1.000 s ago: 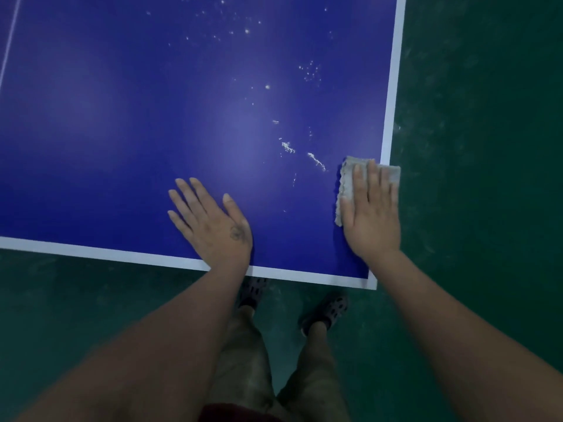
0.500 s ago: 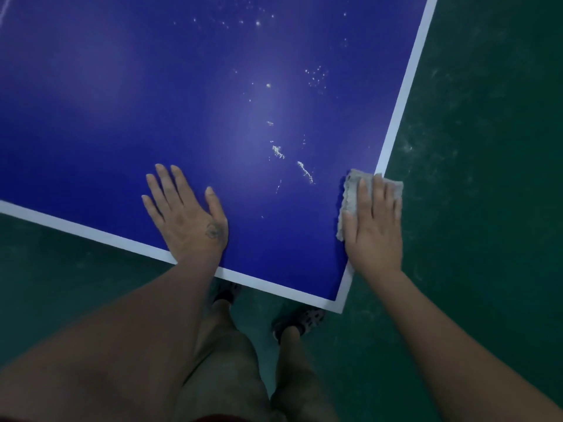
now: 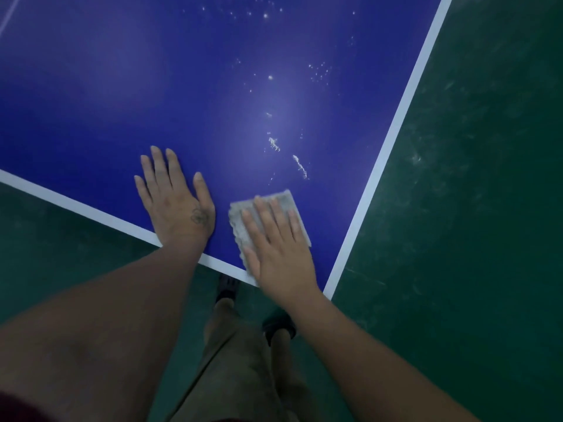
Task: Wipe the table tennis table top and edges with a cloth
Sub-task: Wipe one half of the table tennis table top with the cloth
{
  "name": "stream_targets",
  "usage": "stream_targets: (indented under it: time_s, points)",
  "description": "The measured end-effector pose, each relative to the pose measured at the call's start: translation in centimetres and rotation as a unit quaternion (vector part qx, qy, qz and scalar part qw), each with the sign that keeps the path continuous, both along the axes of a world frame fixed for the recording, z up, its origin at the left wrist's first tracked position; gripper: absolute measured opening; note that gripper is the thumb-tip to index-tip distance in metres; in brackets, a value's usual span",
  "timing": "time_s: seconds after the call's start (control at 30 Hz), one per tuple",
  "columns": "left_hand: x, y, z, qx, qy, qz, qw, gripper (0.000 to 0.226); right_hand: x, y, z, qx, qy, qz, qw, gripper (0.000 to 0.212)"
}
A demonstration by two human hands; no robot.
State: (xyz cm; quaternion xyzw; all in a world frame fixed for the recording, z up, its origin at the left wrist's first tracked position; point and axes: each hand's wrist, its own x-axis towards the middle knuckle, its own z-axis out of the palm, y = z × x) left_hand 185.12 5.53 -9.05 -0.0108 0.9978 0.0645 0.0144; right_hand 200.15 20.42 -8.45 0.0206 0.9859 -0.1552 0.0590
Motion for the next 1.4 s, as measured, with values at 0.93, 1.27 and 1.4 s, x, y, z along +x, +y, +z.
stream_targets:
  time_s: [0.93, 1.27, 1.4]
  points:
    - [-0.1, -0.2, 0.2, 0.008, 0.014, 0.005, 1.000, 0.068, -4.7, 13.2, 0.6, 0.056, -0.048, -0.151, 0.986, 0.065]
    - [-0.1, 0.0, 0.5, 0.009, 0.000, 0.011, 1.000, 0.068, -3.1, 8.7, 0.9, 0.021, -0.002, 0.195, 0.981, 0.064]
    - [0.0, 0.0, 0.5, 0.002, 0.000, 0.015, 1.000, 0.069, -12.2, 12.2, -0.1, 0.056, 0.035, 0.122, 0.990, 0.063]
